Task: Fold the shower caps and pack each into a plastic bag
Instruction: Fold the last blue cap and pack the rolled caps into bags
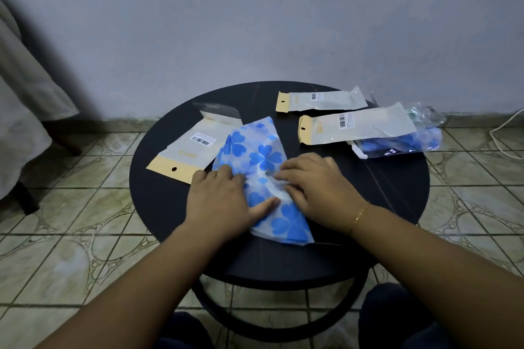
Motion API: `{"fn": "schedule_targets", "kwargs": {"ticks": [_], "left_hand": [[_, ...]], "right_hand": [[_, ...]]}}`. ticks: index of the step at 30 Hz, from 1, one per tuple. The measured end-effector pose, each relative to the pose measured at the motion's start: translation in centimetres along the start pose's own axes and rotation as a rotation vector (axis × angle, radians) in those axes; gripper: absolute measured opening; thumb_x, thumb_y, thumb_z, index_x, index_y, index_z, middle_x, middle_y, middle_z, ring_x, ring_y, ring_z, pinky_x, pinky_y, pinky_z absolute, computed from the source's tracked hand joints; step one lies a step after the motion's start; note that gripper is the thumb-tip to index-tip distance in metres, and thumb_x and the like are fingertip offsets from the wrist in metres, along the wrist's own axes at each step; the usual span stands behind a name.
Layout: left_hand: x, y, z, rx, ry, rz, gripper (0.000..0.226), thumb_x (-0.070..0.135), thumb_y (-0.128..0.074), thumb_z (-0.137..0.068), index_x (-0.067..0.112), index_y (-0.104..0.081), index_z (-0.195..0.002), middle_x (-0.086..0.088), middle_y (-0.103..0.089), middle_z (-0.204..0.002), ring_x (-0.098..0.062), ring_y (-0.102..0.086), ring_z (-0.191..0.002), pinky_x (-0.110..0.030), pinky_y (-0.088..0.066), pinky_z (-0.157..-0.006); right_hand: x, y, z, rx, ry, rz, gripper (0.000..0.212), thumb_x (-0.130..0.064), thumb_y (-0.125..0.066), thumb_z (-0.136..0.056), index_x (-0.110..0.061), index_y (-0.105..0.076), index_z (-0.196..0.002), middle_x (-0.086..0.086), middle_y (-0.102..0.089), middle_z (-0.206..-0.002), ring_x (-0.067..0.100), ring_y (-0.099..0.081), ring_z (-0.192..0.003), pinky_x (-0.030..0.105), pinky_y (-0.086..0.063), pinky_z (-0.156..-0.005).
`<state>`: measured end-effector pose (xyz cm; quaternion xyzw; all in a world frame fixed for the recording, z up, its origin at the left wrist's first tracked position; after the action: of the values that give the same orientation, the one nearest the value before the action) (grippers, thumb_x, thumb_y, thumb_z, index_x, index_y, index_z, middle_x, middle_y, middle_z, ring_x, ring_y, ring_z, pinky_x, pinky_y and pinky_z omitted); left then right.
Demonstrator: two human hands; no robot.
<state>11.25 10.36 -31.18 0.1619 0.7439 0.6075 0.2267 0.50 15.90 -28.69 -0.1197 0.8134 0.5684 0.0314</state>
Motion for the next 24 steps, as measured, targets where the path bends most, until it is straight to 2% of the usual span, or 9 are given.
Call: {"fn": "schedule_targets", "kwargs": {"ticks": [1,3,6,8,10,13,19,21,24], "left_hand": [[0.0,0.2,-0.1,0.046,-0.001,0.023,0.098,0.086,-0.004,-0.063,0.029,-0.05,-0.129,0.002,-0.054,-0.113,-0.018,-0.054,-0.103,-0.034,-0.028,-0.085],[0.2,1.6,0.1,0.232,-0.076,0.134,0.082,0.077,-0.022,-0.074,0.023,-0.057,-0.124,-0.001,-0.058,-0.103,-0.022,-0.058,-0.095,-0.035,-0.033,-0.079],[1.4,4.4,2.3,0.498,-0.386,0.404,0.038,0.05,-0.052,-0.084,0.018,-0.067,-0.098,0.001,-0.06,-0.087,-0.02,-0.06,-0.08,-0.031,-0.04,-0.071],[3.0,4.3,3.8,0.435,-0.605,0.529,0.027,0.044,-0.059,-0.085,0.019,-0.07,-0.087,0.005,-0.063,-0.082,-0.014,-0.059,-0.076,-0.028,-0.046,-0.068],[3.9,3.0,4.7,0.301,-0.681,0.572,0.034,0.052,-0.059,-0.083,0.022,-0.073,-0.091,0.009,-0.064,-0.085,-0.009,-0.06,-0.078,-0.027,-0.051,-0.066],[4.2,1.7,5.1,0.247,-0.681,0.521,0.037,0.056,-0.055,-0.084,0.027,-0.074,-0.096,0.01,-0.065,-0.09,-0.008,-0.061,-0.08,-0.028,-0.053,-0.061],[5.0,2.5,5.4,0.377,-0.639,0.378,0.022,0.039,-0.056,-0.087,0.027,-0.073,-0.081,0.011,-0.065,-0.078,-0.013,-0.062,-0.068,-0.027,-0.049,-0.048],[4.8,2.5,4.8,0.33,-0.577,0.41,0.025,0.039,-0.051,-0.086,0.026,-0.07,-0.077,0.011,-0.064,-0.074,-0.01,-0.061,-0.068,-0.025,-0.049,-0.05],[3.6,2.3,3.6,0.219,-0.422,0.551,0.034,0.05,-0.043,-0.083,0.029,-0.068,-0.079,0.012,-0.064,-0.071,-0.004,-0.056,-0.07,-0.024,-0.046,-0.058]], "right_hand": [[-0.4,0.5,0.6,0.043,0.063,-0.015,0.033,-0.028,-0.043,-0.083,-0.023,-0.071,-0.099,-0.005,-0.066,-0.099,0.022,-0.06,-0.095,0.033,-0.037,-0.073],[-1.1,0.8,1.9,0.041,0.141,-0.06,0.03,-0.023,-0.045,-0.08,-0.021,-0.073,-0.091,-0.004,-0.066,-0.089,0.02,-0.058,-0.085,0.029,-0.04,-0.07],[-2.1,1.3,3.6,0.01,0.212,-0.145,0.024,-0.018,-0.048,-0.081,-0.019,-0.071,-0.089,-0.004,-0.065,-0.09,0.019,-0.058,-0.085,0.033,-0.046,-0.068],[-2.4,1.1,4.7,-0.047,0.241,-0.176,0.023,-0.016,-0.049,-0.08,-0.019,-0.07,-0.089,-0.005,-0.066,-0.091,0.017,-0.061,-0.088,0.034,-0.046,-0.069],[-2.3,0.5,5.6,-0.115,0.239,-0.207,0.022,-0.021,-0.051,-0.081,-0.019,-0.069,-0.093,-0.006,-0.067,-0.093,0.015,-0.062,-0.092,0.033,-0.048,-0.073],[-1.7,-0.3,6.5,-0.17,0.209,-0.213,0.031,-0.037,-0.052,-0.082,-0.021,-0.067,-0.104,-0.008,-0.067,-0.101,0.01,-0.06,-0.1,0.03,-0.051,-0.081],[-2.1,-0.4,6.8,-0.121,0.203,-0.193,0.044,-0.044,-0.054,-0.081,-0.025,-0.056,-0.12,-0.008,-0.066,-0.105,0.012,-0.06,-0.099,0.03,-0.049,-0.08],[-1.9,0.0,6.5,-0.064,0.17,-0.216,0.046,-0.041,-0.057,-0.08,-0.025,-0.053,-0.123,-0.006,-0.065,-0.104,0.008,-0.059,-0.094,0.023,-0.048,-0.081],[0.0,0.6,5.7,0.011,-0.062,-0.419,0.04,-0.024,-0.063,-0.083,-0.023,-0.055,-0.122,-0.01,-0.062,-0.095,0.007,-0.059,-0.089,0.015,-0.044,-0.079]]}}
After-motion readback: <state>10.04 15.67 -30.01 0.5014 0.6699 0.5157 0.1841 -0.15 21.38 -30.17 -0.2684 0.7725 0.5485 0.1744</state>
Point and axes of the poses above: each hand's wrist, its own z-axis away from the middle knuckle, its own y-axis out of the back of the hand, x = y × z, the point moved 10 cm from there along -z, towards the middle knuckle
